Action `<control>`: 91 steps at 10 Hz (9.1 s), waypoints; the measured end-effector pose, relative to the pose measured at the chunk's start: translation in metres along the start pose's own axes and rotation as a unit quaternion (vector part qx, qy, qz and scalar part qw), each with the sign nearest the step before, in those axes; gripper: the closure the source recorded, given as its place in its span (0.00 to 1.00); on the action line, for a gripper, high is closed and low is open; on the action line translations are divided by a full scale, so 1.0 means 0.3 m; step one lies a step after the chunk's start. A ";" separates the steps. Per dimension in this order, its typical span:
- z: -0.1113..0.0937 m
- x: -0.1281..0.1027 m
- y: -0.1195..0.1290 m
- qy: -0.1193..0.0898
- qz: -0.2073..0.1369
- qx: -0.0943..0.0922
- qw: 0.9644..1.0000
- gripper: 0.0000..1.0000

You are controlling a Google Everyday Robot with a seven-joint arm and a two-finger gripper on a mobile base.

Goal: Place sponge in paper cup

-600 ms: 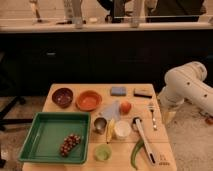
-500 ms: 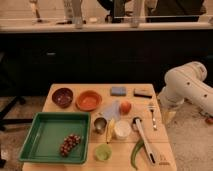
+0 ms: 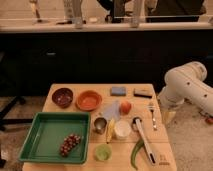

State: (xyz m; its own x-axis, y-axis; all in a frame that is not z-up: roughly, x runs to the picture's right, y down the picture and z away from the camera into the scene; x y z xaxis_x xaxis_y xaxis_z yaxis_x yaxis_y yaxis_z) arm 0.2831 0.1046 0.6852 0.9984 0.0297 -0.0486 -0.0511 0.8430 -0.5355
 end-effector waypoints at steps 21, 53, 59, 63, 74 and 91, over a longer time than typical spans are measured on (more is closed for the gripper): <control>0.059 -0.098 -0.153 -0.034 -0.016 0.000 0.999 0.20; 0.368 -0.404 -0.604 -0.063 -0.023 0.009 0.998 0.20; 0.395 -0.340 -0.612 -0.073 0.008 0.027 0.997 0.20; 0.476 -0.343 -0.649 -0.078 0.013 0.027 0.997 0.20; 0.673 -0.436 -0.746 -0.087 -0.013 -0.008 0.996 0.20; 0.784 -0.542 -0.764 -0.108 -0.060 -0.041 0.992 0.20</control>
State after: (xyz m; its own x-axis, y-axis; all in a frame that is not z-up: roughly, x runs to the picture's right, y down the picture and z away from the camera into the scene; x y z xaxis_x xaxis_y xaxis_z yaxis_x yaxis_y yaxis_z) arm 0.1383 0.0329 1.0140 0.9791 0.0529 0.1963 0.0757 0.8012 -0.5936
